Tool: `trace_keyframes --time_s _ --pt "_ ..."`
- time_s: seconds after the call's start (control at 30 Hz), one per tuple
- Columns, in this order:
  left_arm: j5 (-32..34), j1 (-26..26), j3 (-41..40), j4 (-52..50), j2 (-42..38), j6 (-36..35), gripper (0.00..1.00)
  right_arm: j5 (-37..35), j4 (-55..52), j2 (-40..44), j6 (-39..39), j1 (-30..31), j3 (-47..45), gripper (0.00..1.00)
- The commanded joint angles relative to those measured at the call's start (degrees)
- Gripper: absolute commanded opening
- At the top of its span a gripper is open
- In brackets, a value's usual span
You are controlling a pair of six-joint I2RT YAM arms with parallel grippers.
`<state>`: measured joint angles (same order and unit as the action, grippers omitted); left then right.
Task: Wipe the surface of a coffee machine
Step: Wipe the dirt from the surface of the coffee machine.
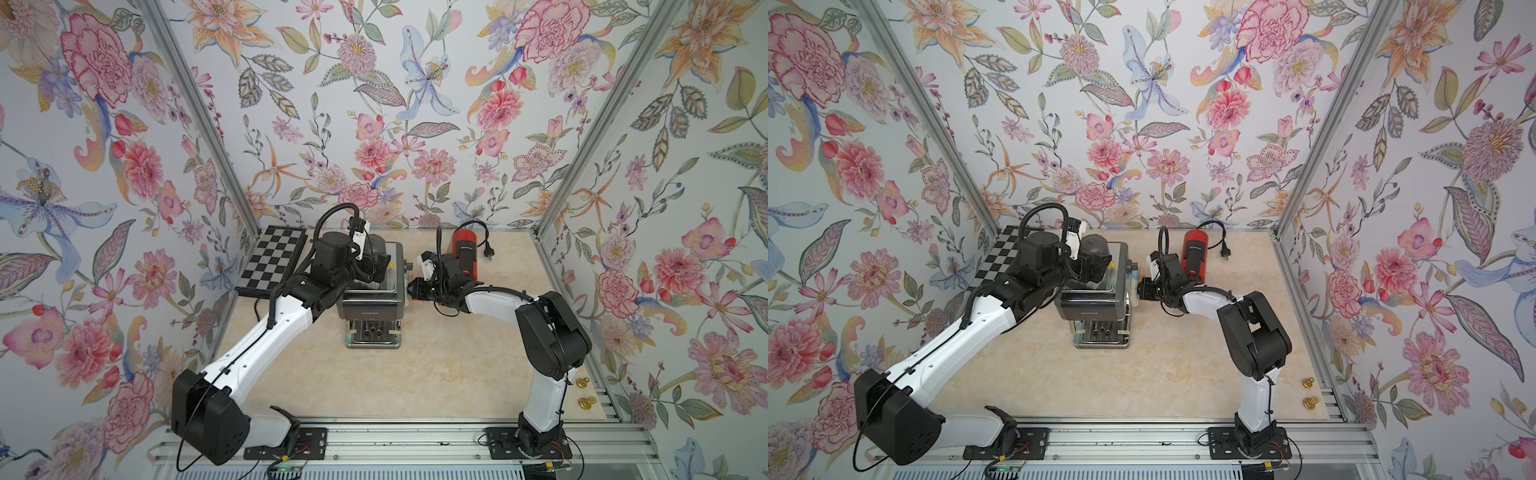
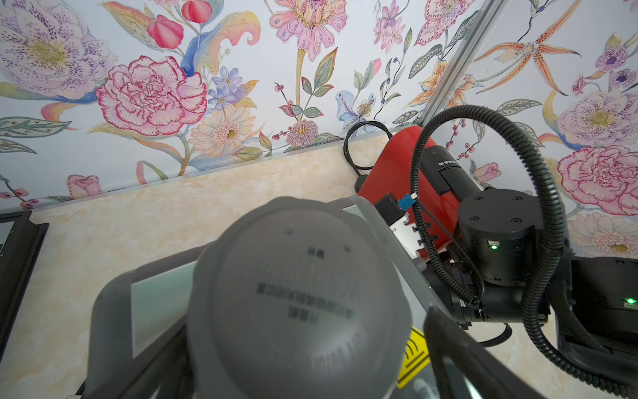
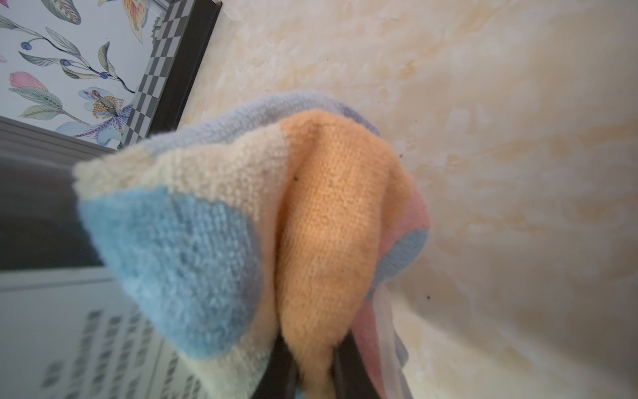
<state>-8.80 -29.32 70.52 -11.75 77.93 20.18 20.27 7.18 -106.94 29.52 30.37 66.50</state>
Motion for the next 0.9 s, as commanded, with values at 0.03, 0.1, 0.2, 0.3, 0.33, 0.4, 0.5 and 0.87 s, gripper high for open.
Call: trace_keyframes --time_s 0.03,0.1,0.2,0.3,0.33,0.4,0.5,0.87 --pt "-2.3 -0.6 -1.2 -1.3 0.4 0.8 0.99 1.5 4.4 9.4 -0.8 2.1 -1.0 0.00" --pt "-2.4 -0.6 -1.4 -1.0 0.4 0.9 0.99 -0.4 2.9 11.8 -2.0 2.8 -1.5 0.00" --pt "-2.4 -0.6 -1.5 -1.0 0.4 0.9 0.99 -1.4 1.8 12.9 -2.7 2.9 -1.5 0.00" --pt "-2.6 -0.5 -1.7 -0.7 0.2 1.0 0.99 -2.4 1.1 12.7 -3.7 2.3 -1.1 0.00" --pt "-2.7 -0.6 -1.7 -0.6 0.1 1.1 0.99 -2.4 0.9 12.4 -4.0 1.9 -1.0 0.00" --pt "-2.8 -0.6 -1.7 -0.6 0.0 1.1 0.99 -1.9 0.9 12.3 -4.4 0.5 -0.7 0.00" --pt "-2.9 -0.6 -1.6 -0.5 -0.2 1.2 0.99 -1.0 0.6 12.4 -5.8 -1.2 0.7 0.00" --pt "-2.7 -0.6 -1.5 -0.5 -1.1 1.6 0.99 1.7 -3.0 10.3 -11.4 -2.3 10.4 0.00"
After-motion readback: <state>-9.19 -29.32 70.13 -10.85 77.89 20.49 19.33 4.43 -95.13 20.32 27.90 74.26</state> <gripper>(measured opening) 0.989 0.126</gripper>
